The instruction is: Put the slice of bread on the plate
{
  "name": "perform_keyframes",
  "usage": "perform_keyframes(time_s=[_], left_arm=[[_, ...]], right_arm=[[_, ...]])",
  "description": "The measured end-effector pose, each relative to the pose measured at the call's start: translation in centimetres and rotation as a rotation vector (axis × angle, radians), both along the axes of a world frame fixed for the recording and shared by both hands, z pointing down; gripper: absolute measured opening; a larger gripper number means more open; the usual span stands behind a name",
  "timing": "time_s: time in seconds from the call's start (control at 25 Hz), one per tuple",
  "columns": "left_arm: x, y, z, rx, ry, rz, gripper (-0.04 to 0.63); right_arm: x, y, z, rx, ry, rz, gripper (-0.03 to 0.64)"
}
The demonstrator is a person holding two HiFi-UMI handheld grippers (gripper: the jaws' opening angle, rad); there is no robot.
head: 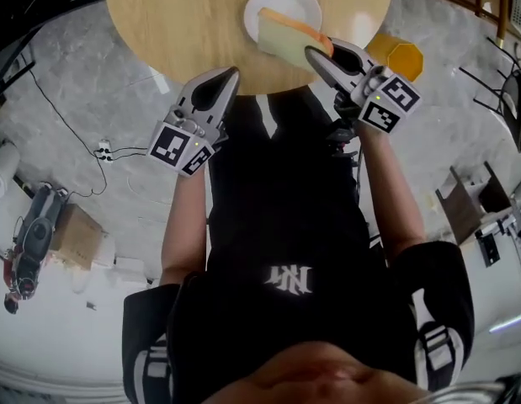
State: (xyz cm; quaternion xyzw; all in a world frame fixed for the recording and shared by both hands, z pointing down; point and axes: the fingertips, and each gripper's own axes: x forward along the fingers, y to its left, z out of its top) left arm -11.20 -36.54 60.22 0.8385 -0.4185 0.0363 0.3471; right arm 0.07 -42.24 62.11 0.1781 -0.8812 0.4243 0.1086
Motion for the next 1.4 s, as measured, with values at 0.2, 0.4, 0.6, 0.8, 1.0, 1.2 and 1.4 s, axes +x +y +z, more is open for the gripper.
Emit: perform_keyframes(time_s=[0.2,0.4,0.6,0.8,1.0,1.2,1.4], left_arm=[[0.3,0.0,0.7,0.000,0.007,0.012,0.006],[0.5,0.1,1.0,-0.006,0.011,0.017,0.006],[0.1,0.3,1.3,-0.012,0.002,0.016,0.006],[-0.1,0.5,1.7,-0.018,0.004,0.010,0.006],[0.2,0.7,1.8,-0.017,0.003,0.022,0.006],[-0.5,1.0,0.8,0.017,-0.001,0.040,0.006],[-3.0,1.6,-2.4,0.093,0.003,0.076,0.006]], right_arm=[[-1.5,-1.2,2.0,-0.082,-0.063,0.029,0.094],[-1.3,-2.5,3.7,0.004,0.055,-0.011,0.109],[-1.2,-3.4,4.5,0.150,0.217,-0.040,0.132],[-0.2,-4.6,5.7,0.293,0.440,-0.030,0.210],[0.1,-4.9,6.9,0.393,0.575,-0.069,0.235],[0.6,-5.4,7.2,0.396,0.584,-0.065,0.313],[1.0,-5.7,1.6,0.473,0.525,0.006,0.311]])
